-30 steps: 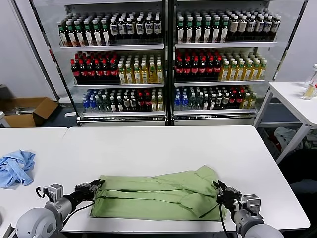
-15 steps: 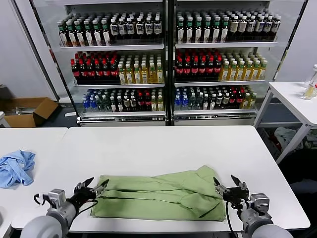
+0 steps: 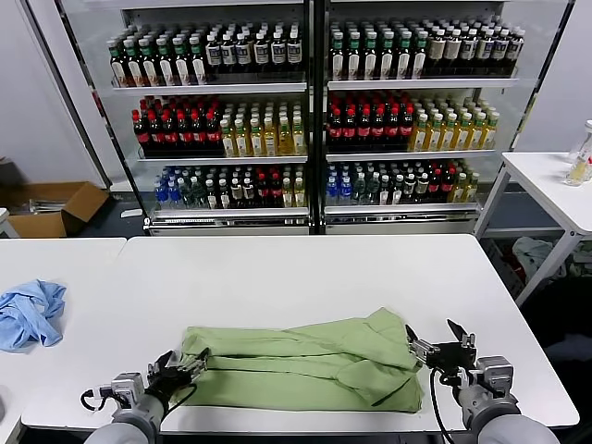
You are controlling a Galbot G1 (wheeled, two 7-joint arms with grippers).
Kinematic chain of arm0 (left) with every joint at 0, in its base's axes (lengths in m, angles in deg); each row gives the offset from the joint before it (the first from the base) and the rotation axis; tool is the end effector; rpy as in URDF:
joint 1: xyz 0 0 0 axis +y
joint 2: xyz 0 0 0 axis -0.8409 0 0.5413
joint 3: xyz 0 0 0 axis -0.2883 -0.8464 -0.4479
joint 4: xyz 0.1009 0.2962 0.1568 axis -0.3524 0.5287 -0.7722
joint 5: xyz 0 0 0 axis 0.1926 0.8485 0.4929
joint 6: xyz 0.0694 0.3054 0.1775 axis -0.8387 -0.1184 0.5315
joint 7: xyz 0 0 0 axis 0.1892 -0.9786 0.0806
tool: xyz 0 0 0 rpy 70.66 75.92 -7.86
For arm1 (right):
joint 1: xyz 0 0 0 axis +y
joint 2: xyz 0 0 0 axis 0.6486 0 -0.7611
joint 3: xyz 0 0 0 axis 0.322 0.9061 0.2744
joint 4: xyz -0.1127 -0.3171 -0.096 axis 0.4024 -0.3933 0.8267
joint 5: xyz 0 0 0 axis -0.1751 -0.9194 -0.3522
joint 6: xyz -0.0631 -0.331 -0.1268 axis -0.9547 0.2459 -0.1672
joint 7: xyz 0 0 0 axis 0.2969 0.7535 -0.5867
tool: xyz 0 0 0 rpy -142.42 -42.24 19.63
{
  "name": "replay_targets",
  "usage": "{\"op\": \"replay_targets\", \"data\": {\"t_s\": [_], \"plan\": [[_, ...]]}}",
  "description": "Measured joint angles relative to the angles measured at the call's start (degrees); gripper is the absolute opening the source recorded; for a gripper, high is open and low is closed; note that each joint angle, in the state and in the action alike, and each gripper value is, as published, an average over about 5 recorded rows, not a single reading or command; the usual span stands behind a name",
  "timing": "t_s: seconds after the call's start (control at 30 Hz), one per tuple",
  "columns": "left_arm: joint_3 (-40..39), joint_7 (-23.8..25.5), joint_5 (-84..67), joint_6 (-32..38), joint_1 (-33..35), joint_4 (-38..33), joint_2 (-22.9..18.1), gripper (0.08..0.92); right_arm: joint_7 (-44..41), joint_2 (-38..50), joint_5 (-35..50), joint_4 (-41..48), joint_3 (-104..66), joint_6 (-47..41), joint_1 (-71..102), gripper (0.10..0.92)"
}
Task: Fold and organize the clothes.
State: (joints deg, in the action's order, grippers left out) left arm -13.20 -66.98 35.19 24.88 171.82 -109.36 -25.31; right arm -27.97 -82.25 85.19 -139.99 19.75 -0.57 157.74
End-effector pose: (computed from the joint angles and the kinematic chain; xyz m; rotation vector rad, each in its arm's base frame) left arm 0.2175 0.0753 -0.3017 0.0000 -2.5504 0.1671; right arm 0.2007 -0.0706 -0.2084 0.0685 -2.7131 0.1173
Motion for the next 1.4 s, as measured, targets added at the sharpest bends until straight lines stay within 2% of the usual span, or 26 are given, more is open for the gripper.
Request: {"op": "replay_targets", "data": {"t_s": [0.47,0.73,0.9,1.2,1.4], "plan": [[-3.9,-3.8,1.6,0.7,-1.1,0.1,-1.6,0.334,-0.2,-0.6,-1.7,0.0,-0.5,0.0,0.5,0.823],[-3.0,-4.8,7.9,-1.2,-1.8,-1.2,-0.8,0.118,-0.3,-0.4,-2.7,0.2,-0.5,0.0,0.0,0.823],[2.6,-3.7,12.3,-3.1,-1.6,-2.0,1.1,0.098,-0.3,-0.2,-3.0,0.4,-0.5,0.0,-0.5,0.823],[19.1,2.3,16.9,-6.5,0.3,-0.3,5.8,0.098,-0.1,0.1,-3.5,1.2,0.0,0.0,-1.7,0.823],[22.0,2.4,12.3,-7.7,1.0,-3.3,6.1,0.098,0.0,0.2,-4.1,1.3,0.7,0.0,-1.9,0.823]]}}
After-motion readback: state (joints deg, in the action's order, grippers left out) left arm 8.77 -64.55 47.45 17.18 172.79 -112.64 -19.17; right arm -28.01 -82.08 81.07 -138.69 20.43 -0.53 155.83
